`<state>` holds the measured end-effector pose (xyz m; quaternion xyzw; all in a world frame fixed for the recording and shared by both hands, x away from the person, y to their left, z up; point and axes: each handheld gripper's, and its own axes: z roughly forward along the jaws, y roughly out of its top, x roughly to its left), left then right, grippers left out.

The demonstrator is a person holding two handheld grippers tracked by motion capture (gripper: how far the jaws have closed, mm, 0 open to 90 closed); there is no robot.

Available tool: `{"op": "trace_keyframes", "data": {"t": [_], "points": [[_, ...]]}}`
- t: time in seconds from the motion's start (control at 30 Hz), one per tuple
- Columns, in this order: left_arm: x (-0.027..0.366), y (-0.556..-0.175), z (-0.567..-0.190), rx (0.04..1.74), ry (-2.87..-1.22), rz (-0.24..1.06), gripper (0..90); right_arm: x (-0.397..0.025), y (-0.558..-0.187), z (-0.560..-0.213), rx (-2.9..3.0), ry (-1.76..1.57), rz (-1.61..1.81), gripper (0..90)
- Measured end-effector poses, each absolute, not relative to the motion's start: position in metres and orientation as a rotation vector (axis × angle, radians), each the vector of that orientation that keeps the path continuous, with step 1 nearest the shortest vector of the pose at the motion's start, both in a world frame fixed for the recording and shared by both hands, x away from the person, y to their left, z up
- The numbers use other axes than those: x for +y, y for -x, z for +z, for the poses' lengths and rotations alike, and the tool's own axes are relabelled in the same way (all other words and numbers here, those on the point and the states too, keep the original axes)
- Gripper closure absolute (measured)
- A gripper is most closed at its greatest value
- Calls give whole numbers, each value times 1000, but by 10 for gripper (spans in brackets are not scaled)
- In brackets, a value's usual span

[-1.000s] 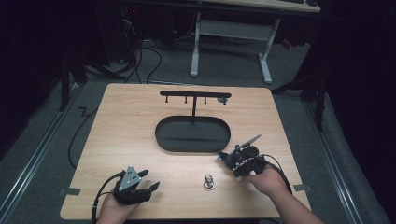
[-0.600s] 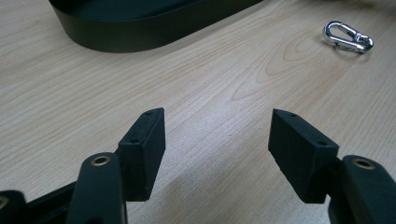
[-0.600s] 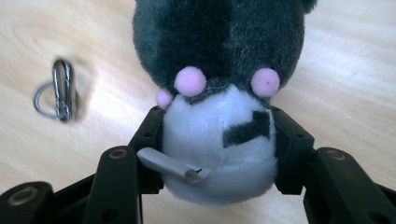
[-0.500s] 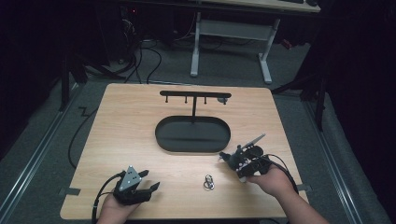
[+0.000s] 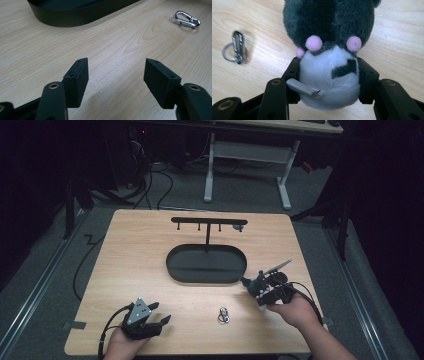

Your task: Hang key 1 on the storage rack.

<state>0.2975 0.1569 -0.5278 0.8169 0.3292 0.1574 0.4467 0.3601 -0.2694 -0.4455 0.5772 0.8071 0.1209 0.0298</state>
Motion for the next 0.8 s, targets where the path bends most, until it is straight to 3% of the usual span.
{"op": "trace_keyframes", "data": {"t": [0.8], "points": [[160,-297,-527,823,-2006,386,372,-267,-368,-397,2492,-1736,459,490]]}}
